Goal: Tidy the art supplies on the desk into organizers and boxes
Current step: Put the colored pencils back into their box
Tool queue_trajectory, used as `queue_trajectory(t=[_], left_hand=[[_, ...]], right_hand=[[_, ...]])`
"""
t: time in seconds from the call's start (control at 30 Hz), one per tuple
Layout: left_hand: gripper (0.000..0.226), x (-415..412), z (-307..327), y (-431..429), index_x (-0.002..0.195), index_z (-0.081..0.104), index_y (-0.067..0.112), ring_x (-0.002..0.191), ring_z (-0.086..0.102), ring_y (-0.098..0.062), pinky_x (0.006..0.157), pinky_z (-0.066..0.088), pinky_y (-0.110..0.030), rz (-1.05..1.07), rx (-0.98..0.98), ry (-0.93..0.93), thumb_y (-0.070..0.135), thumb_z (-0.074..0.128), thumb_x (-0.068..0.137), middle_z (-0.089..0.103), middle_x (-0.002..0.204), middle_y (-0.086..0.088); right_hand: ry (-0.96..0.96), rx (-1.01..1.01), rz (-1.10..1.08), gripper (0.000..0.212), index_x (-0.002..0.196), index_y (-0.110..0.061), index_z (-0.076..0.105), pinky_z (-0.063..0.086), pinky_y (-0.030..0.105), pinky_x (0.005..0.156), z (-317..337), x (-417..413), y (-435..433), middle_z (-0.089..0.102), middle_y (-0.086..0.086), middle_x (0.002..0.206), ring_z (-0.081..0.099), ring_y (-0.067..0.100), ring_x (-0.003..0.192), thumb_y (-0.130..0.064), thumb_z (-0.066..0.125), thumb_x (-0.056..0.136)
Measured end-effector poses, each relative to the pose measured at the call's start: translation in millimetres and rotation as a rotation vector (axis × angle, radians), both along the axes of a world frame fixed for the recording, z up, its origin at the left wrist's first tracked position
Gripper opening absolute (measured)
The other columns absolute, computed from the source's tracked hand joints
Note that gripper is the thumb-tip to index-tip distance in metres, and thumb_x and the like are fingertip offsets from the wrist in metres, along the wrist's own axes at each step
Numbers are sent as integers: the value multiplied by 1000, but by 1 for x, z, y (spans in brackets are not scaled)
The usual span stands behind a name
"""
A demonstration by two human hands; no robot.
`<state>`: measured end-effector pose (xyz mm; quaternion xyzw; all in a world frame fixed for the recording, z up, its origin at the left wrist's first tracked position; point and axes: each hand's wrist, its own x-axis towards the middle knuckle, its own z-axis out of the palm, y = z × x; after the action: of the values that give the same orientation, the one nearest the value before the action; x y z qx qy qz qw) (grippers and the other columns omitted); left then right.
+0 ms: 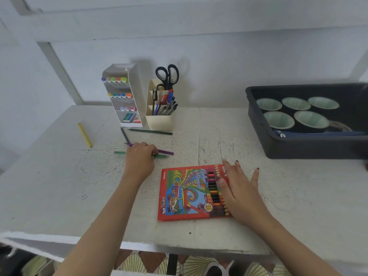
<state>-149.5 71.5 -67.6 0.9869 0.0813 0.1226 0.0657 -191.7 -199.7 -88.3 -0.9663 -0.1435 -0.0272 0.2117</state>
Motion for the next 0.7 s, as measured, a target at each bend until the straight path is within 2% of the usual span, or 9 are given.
queue_trajectory(t=[0.17, 0.23, 0.33, 0.4, 0.47, 0.53, 0.57, 0.63, 0.7], left_hand=[[19, -6, 10, -20, 103, 65, 13, 83, 55, -18, 71, 40, -27, -94, -252, -127, 4, 55, 90, 59, 96, -5], [20, -10, 19, -39, 104, 64, 12, 81, 54, -13, 71, 41, -23, -171, -350, -176, 3, 54, 90, 55, 96, -1], [21, -20, 35, -73, 106, 66, 13, 81, 52, -6, 76, 43, -17, -387, -399, -172, 4, 56, 90, 52, 94, 7], [24, -27, 42, -97, 109, 62, 15, 81, 56, -7, 80, 50, -25, -521, -416, -147, 4, 58, 88, 57, 91, 7], [25, -31, 46, -116, 110, 57, 16, 84, 59, -10, 81, 52, -32, -597, -458, -131, 4, 59, 88, 61, 90, 5], [25, -33, 48, -131, 109, 54, 17, 85, 60, -10, 80, 52, -32, -644, -508, -123, 5, 60, 88, 62, 89, 5], [25, -33, 48, -136, 109, 53, 18, 86, 60, -10, 81, 52, -31, -662, -520, -113, 6, 60, 88, 63, 90, 5], [25, -33, 46, -139, 112, 55, 18, 88, 60, -8, 82, 51, -29, -677, -482, -94, 11, 60, 89, 63, 93, 5], [21, -30, 42, -135, 112, 60, 15, 87, 60, -11, 80, 50, -30, -655, -371, -113, 15, 58, 91, 65, 96, 3]], right_hand=[[-28, 26, -7, 60, 149, -26, 11, -44, 25, 88, 0, 0, -3, 20, -4, 156, 1, 13, 145, -53, 16, 96], [-45, 86, -10, 56, 149, -25, 13, -39, 28, 95, 5, 0, -6, 25, -3, 155, 4, 14, 146, -46, 26, 98], [-108, 224, 0, 54, 148, -25, 19, -16, 31, 110, 17, 0, -9, 31, -2, 152, 13, 17, 144, -30, 39, 99], [-187, 252, 18, 52, 145, -23, 28, -4, 32, 114, 27, 0, -13, 40, -2, 146, 25, 17, 140, -24, 46, 96], [-276, 235, 46, 43, 135, -19, 46, 14, 42, 115, 35, 2, -18, 55, -1, 131, 44, 19, 127, -18, 55, 93], [-369, 204, 64, 24, 111, -16, 64, 34, 48, 104, 41, 5, -25, 67, -1, 104, 58, 19, 103, -12, 62, 88], [-404, 195, 67, 15, 100, -15, 68, 38, 44, 96, 43, 6, -30, 68, -3, 93, 60, 18, 92, -12, 62, 87], [-437, 184, 45, 9, 89, -15, 69, 35, 36, 86, 45, 8, -41, 68, -6, 83, 59, 16, 81, -11, 62, 86], [-437, 176, -26, 12, 88, -15, 69, 34, 37, 84, 44, 9, -54, 67, -5, 82, 58, 18, 78, -5, 66, 83]])
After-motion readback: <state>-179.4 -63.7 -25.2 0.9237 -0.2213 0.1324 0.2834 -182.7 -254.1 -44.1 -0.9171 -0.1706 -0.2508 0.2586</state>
